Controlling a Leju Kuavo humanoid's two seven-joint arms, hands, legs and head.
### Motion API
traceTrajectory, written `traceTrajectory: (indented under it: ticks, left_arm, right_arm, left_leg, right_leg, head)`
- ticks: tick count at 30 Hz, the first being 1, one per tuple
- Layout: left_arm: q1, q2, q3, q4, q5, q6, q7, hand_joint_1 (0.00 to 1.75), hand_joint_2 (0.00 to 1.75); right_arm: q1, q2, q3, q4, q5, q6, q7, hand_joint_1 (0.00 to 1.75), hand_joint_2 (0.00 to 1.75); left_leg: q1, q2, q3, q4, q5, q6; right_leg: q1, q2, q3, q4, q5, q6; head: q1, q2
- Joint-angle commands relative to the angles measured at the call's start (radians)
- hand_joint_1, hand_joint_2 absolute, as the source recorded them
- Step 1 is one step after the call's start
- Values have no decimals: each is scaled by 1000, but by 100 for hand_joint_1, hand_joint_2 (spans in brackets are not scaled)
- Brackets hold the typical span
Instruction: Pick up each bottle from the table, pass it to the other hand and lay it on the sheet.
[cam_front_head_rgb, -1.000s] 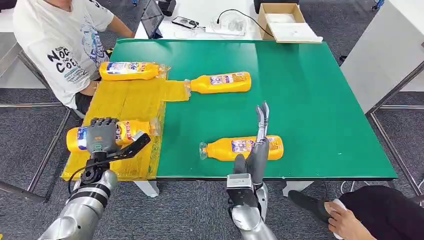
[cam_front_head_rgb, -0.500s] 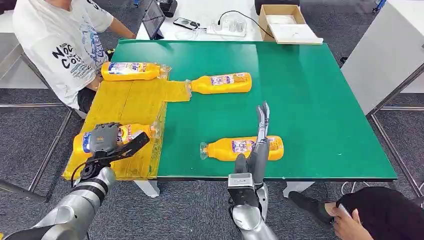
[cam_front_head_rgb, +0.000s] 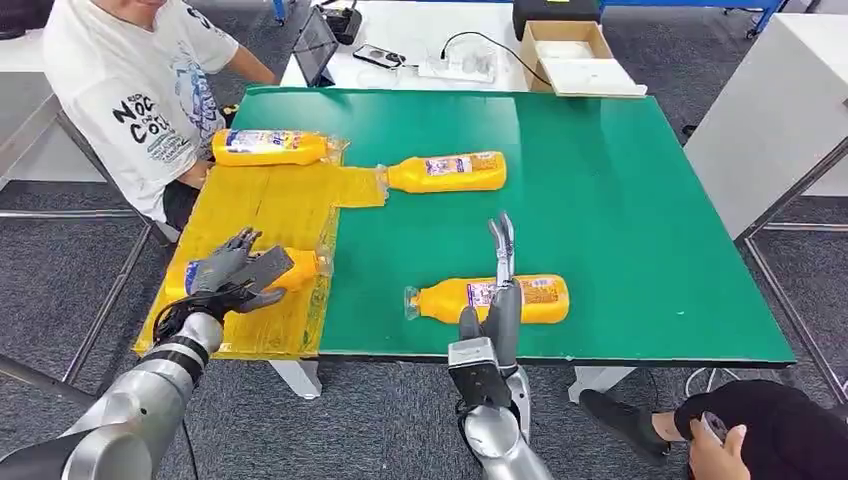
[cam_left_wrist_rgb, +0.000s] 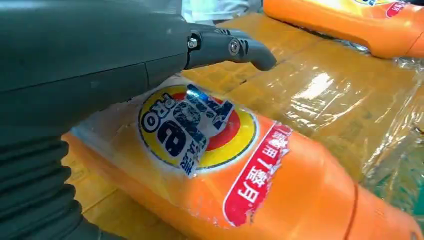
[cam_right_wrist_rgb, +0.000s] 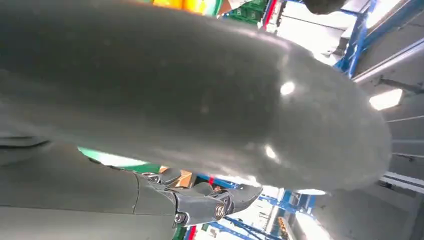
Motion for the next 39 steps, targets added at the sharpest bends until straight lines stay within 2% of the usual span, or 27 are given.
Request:
traceTrajectory:
  ticks: [1, 5, 9, 11, 12, 14, 15, 16, 17, 19, 20, 22, 28, 31, 33, 35, 39]
  left_arm:
    - [36, -8, 76, 95, 80, -218, -40, 0, 0]
    - [40, -16, 109, 79, 163, -264, -89, 0, 0]
    - [38, -34, 126, 62, 214, -222, -110, 0, 0]
    - [47, -67, 190, 12, 331, -65, -182, 0, 0]
    - [46, -81, 210, -3, 378, 19, -224, 0, 0]
    - [70, -115, 230, -89, 453, 312, -333, 0, 0]
    - [83, -118, 210, -122, 467, 426, -390, 0, 175]
    - [128, -128, 194, -247, 458, 512, -409, 0, 175]
    - [223, -191, 231, -532, 389, 512, -409, 0, 175]
    - [308, -235, 185, -775, 409, 512, -409, 0, 175]
    - [322, -246, 172, -814, 413, 512, -409, 0, 175]
    - [322, -246, 172, -814, 413, 512, -409, 0, 175]
    - [329, -255, 160, -838, 423, 512, -409, 0, 175]
    - [369, -259, 73, -887, 512, 512, -409, 0, 175]
    - [396, -258, -40, -849, 673, 512, -409, 0, 175]
    - [404, -220, -171, -794, 845, 485, -409, 0, 175]
    - [414, -221, -229, -769, 843, 475, -409, 0, 175]
  right_arm:
    - [-48, 1, -60, 121, -15, 36, 3, 0, 0]
    - [-53, 6, -79, 145, -16, 49, -7, 0, 0]
    - [-46, 6, -83, 139, -9, 51, -8, 0, 0]
    - [-50, -19, -57, 153, 64, 62, 65, 0, 0]
    - [-52, -36, -48, 155, 111, 71, 114, 0, 175]
    - [-67, -71, -41, 181, 189, 118, 220, 0, 175]
    - [-78, -86, -43, 194, 227, 130, 260, 0, 175]
    - [-99, -106, -39, 214, 264, 158, 298, 0, 175]
    - [-127, -129, -43, 245, 302, 186, 340, 0, 175]
    - [-168, -185, -40, 285, 366, 248, 413, 0, 175]
    - [-177, -199, -44, 293, 378, 263, 430, 0, 175]
    - [-177, -199, -44, 293, 378, 263, 430, 0, 175]
    - [-182, -212, -39, 294, 392, 286, 451, 0, 175]
    - [-204, -265, -33, 296, 433, 351, 526, 0, 175]
    - [-212, -313, -49, 294, 444, 409, 557, 0, 175]
    - [-185, -356, -66, 247, 477, 437, 602, 0, 175]
    - [-173, -383, -90, 213, 482, 464, 601, 0, 175]
  left_leg:
    - [0, 5, 3, -3, 0, 1]
    - [-1, 4, 5, -3, 0, 0]
    - [-1, 4, 5, -4, -1, 0]
    - [-1, 2, 4, -2, -1, 0]
    - [0, 3, 4, -3, -1, 0]
    - [0, 1, 4, -2, 0, 1]
    - [0, 3, 4, -3, 0, 1]
    - [0, 4, 3, -2, 0, 1]
    - [0, 4, 2, -1, 0, 1]
    - [1, 8, -2, 0, -1, 1]
    - [2, 10, -5, 1, -1, 1]
    - [1, 14, -8, 2, -2, 2]
    - [1, 13, -10, 2, -3, 2]
    - [1, 12, -12, 2, -2, 2]
    - [0, 10, -14, 2, -1, 2]
    - [-1, 6, -14, 1, 0, 2]
    - [-2, 5, -15, 1, 0, 2]
  right_leg:
    - [1, 4, 1, -3, 2, -3]
    - [0, 3, 4, -3, 1, -2]
    - [0, 3, 9, -4, 1, -2]
    - [0, 1, 13, -1, 1, 0]
    - [1, 1, 14, -3, 1, -1]
    - [0, 0, 14, -2, 1, 0]
    - [1, 2, 14, -4, 2, 0]
    - [1, 1, 13, -3, 2, 0]
    - [1, 1, 12, -3, 2, 0]
    - [1, 4, 7, -3, 4, 0]
    - [2, 6, 3, -2, 7, -2]
    - [1, 8, -1, -1, 6, -1]
    - [1, 9, -1, 0, 4, -2]
    - [2, 8, -3, 0, 4, -1]
    - [1, 6, -6, 0, 5, 0]
    - [1, 1, -4, -1, 4, 0]
    - [-1, 1, -5, -1, 4, 0]
  head:
    - [0, 0]
    - [0, 0]
    - [0, 0]
    - [0, 0]
    - [0, 0]
    - [0, 0]
    - [0, 0]
    - [0, 0]
    - [0, 0]
    - [0, 0]
    - [1, 0]
    - [0, 0]
    - [0, 0]
    - [0, 0]
    - [0, 0]
    - [0, 0]
    - [0, 0]
